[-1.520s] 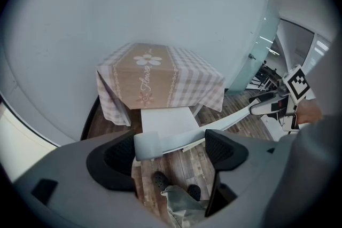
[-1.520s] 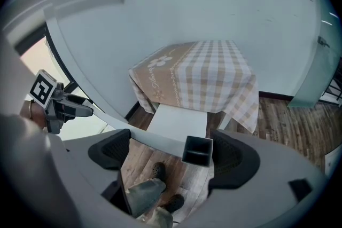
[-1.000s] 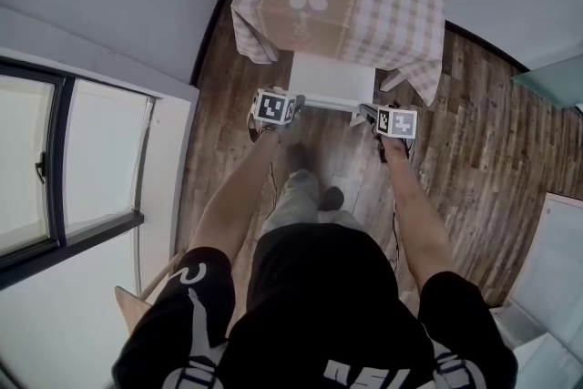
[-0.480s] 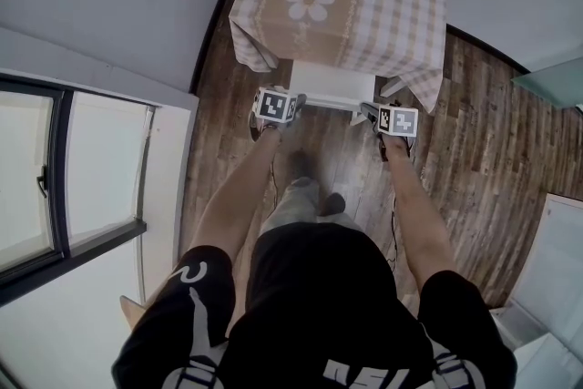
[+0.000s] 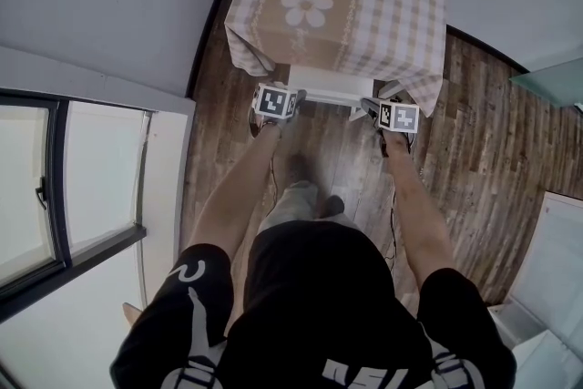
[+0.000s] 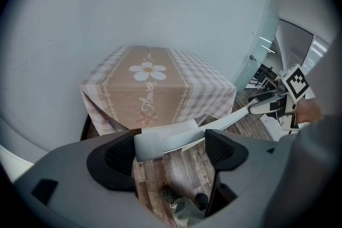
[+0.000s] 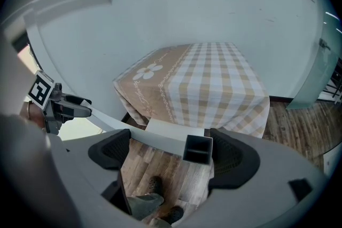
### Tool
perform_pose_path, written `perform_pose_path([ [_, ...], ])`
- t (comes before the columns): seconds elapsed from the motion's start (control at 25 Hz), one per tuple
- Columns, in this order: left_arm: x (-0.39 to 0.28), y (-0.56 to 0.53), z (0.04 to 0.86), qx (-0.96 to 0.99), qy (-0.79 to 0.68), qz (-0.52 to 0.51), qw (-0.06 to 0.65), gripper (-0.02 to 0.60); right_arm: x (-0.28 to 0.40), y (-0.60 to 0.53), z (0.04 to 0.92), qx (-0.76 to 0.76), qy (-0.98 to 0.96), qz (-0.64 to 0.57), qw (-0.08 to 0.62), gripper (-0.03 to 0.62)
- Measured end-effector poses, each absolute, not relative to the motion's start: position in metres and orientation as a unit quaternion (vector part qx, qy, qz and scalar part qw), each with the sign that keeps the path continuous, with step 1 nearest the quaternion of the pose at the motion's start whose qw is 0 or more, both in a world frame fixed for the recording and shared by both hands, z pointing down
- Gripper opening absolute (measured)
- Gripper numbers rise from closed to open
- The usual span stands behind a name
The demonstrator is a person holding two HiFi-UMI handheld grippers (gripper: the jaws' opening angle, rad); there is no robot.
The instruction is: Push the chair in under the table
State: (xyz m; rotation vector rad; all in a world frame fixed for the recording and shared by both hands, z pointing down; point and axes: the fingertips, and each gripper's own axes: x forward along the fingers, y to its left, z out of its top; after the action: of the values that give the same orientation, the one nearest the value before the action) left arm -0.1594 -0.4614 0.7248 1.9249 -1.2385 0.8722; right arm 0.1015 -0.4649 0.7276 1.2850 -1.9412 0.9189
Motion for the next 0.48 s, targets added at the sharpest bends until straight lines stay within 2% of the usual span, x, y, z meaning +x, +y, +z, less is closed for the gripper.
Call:
perform_pose_path([
  [0.48, -0.167, -0.501, 0.726, 0.747, -0.462, 0.338, 0.338, 0.402, 0.094, -0.497, 0.728, 0.504, -0.725, 0.353, 0.308, 0.483],
])
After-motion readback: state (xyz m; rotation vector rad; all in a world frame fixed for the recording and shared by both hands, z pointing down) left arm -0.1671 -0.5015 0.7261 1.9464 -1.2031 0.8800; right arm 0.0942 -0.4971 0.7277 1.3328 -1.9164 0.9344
